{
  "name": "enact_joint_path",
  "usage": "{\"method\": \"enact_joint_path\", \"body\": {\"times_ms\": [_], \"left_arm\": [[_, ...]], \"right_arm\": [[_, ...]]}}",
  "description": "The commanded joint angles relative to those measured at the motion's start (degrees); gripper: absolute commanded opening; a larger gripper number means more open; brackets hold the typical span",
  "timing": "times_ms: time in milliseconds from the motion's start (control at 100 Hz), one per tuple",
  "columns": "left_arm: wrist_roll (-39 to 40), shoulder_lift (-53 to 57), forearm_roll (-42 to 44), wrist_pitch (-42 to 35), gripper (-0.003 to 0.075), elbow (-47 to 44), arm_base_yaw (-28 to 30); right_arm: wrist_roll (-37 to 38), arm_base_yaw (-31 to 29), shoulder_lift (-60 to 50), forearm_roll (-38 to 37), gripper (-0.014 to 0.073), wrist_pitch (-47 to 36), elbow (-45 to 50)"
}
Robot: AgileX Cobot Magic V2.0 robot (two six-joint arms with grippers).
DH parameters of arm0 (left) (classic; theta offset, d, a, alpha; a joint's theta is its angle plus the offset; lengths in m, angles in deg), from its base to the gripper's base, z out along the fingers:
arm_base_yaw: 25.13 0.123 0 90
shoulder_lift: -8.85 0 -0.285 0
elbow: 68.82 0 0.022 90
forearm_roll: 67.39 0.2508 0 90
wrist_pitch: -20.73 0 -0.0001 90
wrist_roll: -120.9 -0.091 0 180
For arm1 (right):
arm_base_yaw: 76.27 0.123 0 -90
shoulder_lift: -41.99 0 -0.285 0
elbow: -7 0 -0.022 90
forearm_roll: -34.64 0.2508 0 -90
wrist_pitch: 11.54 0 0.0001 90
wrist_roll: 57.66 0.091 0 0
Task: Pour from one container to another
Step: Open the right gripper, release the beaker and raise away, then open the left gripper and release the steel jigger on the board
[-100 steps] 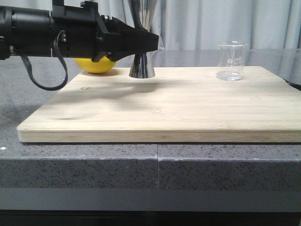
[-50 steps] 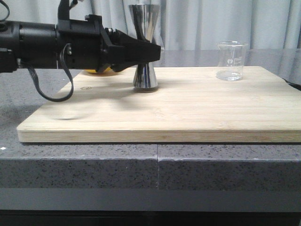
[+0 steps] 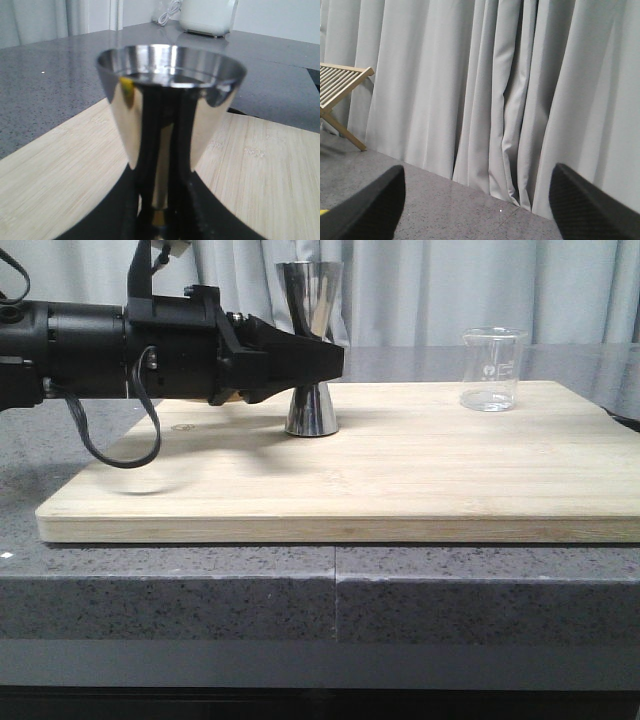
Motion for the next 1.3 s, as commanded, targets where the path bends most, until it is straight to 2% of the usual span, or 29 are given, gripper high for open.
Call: {"method": "enact_joint_path", "body": {"times_ms": [0,410,480,610,730,1070,1290], "left_arm": [[-0.07,2.62,-2.28,-4.11,-0.002,1.56,0.23],[-0.07,2.62,-0.4,-4.62,-0.0004,1.56,0.23],[-0.07,2.62,-0.4,-4.74,0.0048,1.56,0.23],[-0.07,2.62,-0.4,-4.74,0.0234,1.56,0.23],[-0.07,2.62,-0.75,-5.0,0.0357,1.56,0.23],[-0.07,2.72,0.43,-5.36,0.0372,1.56,0.23],[0.03,2.72,0.41,-5.36,0.0462,1.56,0.23]], "right_arm": [[0.0,-0.47,-2.23,1.25,0.0537,-4.15,-1.31],[0.0,-0.47,-2.23,1.25,0.0537,-4.15,-1.31],[0.0,-0.47,-2.23,1.25,0.0537,-4.15,-1.31],[0.0,-0.47,-2.23,1.25,0.0537,-4.15,-1.31],[0.0,-0.47,-2.23,1.25,0.0537,-4.15,-1.31],[0.0,-0.47,-2.23,1.25,0.0537,-4.15,-1.31],[0.0,-0.47,-2.23,1.25,0.0537,-4.15,-1.31]]}}
